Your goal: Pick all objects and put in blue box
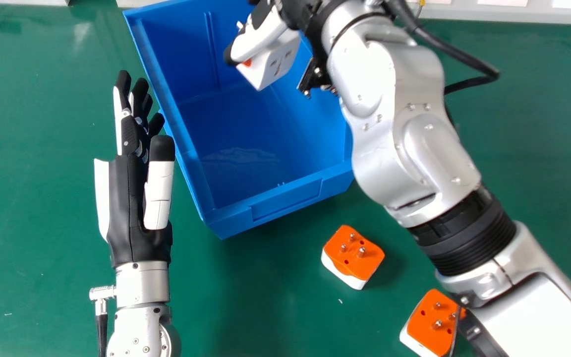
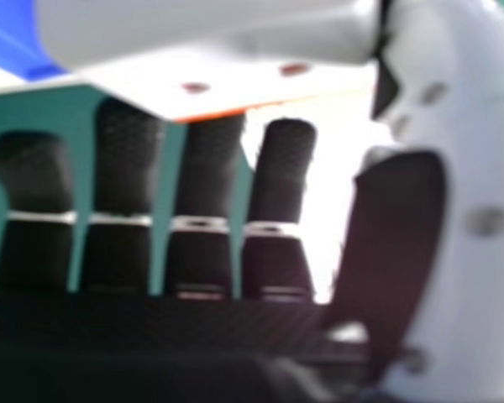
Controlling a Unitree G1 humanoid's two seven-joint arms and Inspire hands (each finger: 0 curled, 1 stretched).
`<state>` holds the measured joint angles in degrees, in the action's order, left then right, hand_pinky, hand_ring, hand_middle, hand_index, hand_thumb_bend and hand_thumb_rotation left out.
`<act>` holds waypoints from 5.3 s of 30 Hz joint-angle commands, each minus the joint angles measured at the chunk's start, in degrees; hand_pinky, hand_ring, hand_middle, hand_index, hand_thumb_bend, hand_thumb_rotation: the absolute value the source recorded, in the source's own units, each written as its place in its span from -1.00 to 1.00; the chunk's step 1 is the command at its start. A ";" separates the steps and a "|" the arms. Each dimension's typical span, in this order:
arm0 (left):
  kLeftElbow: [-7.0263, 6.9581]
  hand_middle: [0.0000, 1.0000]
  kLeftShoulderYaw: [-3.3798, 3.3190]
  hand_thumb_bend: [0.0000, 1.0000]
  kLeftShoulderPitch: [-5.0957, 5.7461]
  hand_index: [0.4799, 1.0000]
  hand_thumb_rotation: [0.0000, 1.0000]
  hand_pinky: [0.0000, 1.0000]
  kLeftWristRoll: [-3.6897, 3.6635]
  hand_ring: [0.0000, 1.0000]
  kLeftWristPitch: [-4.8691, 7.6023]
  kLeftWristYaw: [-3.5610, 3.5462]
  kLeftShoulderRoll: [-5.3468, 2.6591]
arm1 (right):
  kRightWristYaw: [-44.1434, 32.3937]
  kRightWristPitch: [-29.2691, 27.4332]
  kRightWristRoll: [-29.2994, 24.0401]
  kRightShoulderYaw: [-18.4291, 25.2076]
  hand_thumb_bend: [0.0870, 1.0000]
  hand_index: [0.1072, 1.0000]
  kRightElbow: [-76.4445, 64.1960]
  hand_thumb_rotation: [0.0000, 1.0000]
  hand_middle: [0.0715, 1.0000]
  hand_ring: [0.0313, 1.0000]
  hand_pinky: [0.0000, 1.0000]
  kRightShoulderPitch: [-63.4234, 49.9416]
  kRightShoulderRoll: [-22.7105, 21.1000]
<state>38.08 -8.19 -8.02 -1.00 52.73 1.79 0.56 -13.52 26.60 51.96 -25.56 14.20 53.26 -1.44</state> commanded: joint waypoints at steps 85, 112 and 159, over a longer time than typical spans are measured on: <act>-0.79 0.96 1.17 0.89 -0.30 0.96 0.86 0.91 1.45 0.97 0.95 1.30 0.01 | -12.06 -5.09 1.90 -16.07 1.00 1.00 18.29 0.19 1.00 1.00 0.99 4.26 -4.16; -1.72 0.97 1.24 0.90 0.68 0.98 0.85 0.92 -0.06 0.98 0.91 -0.85 0.15 | -11.93 -5.97 1.50 -5.39 1.00 1.00 -25.30 0.22 1.00 1.00 1.00 -13.48 -15.31; -4.99 0.95 2.10 0.84 5.34 0.92 0.86 0.90 0.37 0.94 0.56 -1.27 0.14 | 16.21 -42.28 -41.13 30.40 0.95 1.00 -39.21 0.39 0.96 0.93 0.82 -80.99 -11.61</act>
<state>34.40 -6.25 -2.84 -0.42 52.91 0.91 0.57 5.73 -17.60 11.77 3.03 -20.76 -26.16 -10.23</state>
